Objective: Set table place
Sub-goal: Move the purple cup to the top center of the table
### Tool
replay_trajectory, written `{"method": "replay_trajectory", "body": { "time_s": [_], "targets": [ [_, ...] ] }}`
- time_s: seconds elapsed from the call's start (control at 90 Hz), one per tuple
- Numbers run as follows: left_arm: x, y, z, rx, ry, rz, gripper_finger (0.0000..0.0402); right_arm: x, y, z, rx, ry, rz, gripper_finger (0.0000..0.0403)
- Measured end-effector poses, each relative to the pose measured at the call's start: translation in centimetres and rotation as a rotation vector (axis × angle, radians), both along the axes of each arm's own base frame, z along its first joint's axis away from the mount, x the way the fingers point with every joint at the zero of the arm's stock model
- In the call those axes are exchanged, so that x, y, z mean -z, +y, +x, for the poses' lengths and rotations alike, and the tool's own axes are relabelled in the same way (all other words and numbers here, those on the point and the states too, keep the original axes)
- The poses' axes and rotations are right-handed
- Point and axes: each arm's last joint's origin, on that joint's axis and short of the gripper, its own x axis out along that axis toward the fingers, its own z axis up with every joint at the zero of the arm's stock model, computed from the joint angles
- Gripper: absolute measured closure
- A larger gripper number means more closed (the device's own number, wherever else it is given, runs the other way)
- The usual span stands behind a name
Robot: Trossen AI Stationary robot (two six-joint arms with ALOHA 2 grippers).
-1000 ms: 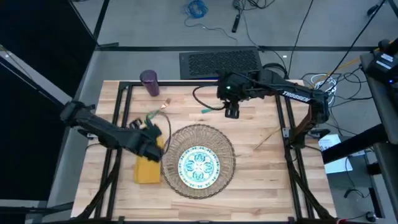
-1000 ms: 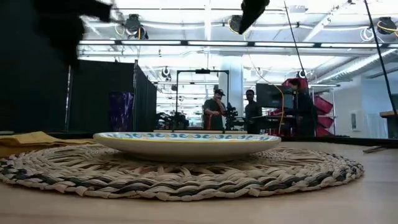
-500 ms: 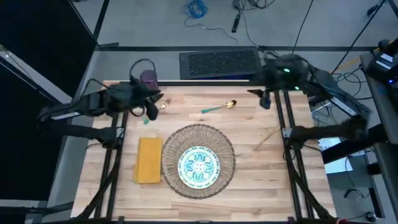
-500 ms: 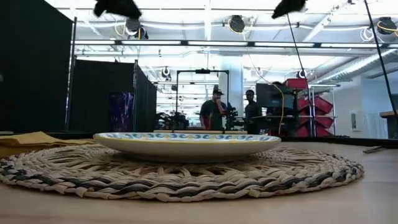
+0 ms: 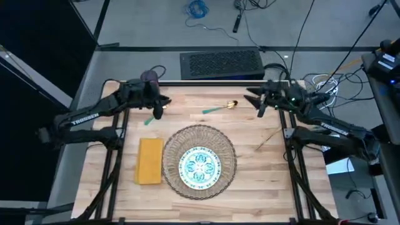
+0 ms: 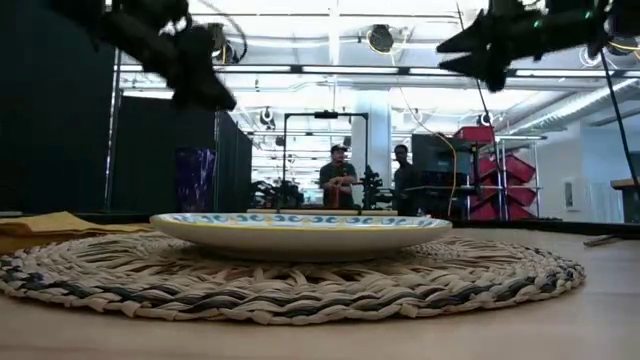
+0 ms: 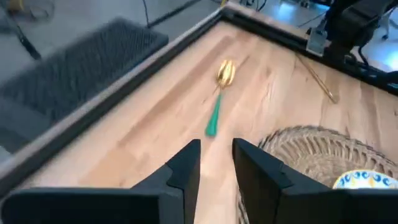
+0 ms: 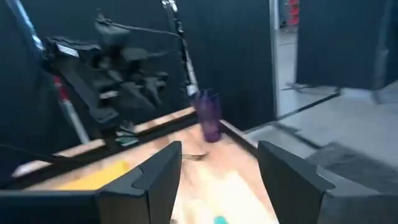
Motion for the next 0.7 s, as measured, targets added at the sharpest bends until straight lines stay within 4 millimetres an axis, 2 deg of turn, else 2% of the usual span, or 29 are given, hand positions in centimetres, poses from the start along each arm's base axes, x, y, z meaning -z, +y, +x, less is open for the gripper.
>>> {"method": "replay_trajectory", "body": {
  "time_s": [0.078, 0.178, 0.3, 0.444, 0.7],
  "targets": [
    [1.3, 0.3, -0.9, -0.083, 0.060, -0.089, 0.0320, 1.2, -0.1, 1.0, -0.025, 0.008, 0.040, 0.0206],
    [1.9, 0.2, -1.7, -0.213, 0.144, -0.156, 0.0320, 2.4, -0.4, 2.3, -0.045, 0.064, 0.081, 0.0206],
    [2.8, 0.1, -2.3, -0.325, 0.258, -0.178, 0.0320, 2.9, -0.8, 3.5, -0.058, 0.095, 0.093, 0.0206],
    [3.3, 0.3, -2.0, -0.330, 0.287, -0.190, 0.0320, 3.0, -1.3, 4.4, -0.086, 0.089, 0.087, 0.0206],
    [6.1, 0.8, -0.4, -0.251, 0.450, -0.241, 0.0320, 1.6, -1.5, 5.1, -0.134, 0.050, 0.066, 0.0206]
  ]
}}
